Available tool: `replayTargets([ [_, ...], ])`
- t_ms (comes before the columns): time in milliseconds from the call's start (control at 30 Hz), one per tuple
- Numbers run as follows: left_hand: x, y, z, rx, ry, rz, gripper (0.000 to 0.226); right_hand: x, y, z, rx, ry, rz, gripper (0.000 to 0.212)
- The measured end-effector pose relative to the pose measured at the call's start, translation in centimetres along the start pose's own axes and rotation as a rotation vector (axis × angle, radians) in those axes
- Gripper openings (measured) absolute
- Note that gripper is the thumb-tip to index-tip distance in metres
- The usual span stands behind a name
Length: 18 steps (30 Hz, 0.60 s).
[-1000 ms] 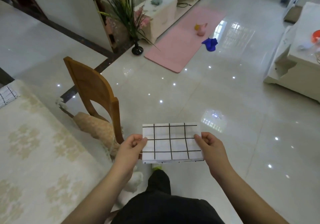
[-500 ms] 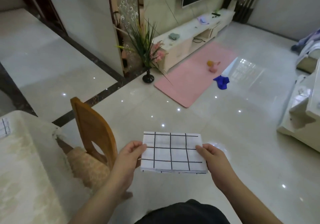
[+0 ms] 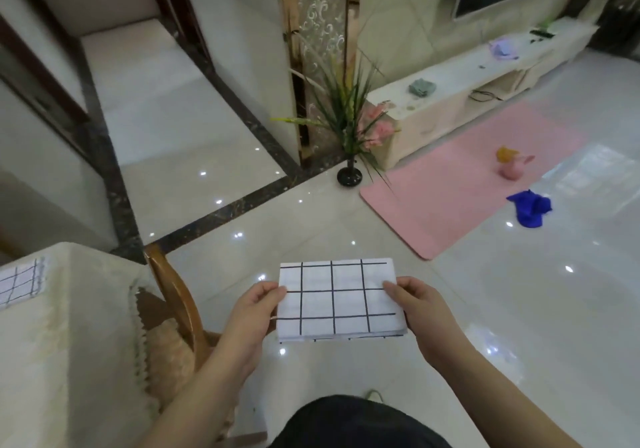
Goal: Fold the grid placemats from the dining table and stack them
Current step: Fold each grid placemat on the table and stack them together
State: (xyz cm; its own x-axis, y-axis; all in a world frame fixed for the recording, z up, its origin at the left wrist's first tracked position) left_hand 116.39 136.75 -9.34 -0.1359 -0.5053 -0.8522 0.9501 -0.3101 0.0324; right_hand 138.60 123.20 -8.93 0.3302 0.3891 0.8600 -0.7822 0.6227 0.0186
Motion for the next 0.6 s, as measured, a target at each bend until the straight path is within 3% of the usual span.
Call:
replayTargets([
  [267, -4.2, 0.0, -4.6, -0.189, 0.012, 0.100, 0.013, 6.0, 3.8, -9.7, 0.200, 0.053, 0.050, 0.015],
  [600, -8.5, -7.8, -14.6, -0.312, 0.051, 0.282, 0.020, 12.4, 17.6, -21.2, 0.364, 0.037, 0.200, 0.014],
])
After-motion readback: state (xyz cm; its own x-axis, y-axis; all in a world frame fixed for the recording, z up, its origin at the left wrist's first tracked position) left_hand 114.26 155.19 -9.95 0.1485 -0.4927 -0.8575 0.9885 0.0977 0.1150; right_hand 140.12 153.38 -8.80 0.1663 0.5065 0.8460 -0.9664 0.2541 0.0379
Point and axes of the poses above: each hand's wrist, its own z-axis away from the middle knuckle, its own y-axis out of the palm, x = y × z, the point moved 5 cm from there along -z, towards the middle knuckle, and after that the axes turned 3 degrees about y, right-handed, at the moved point
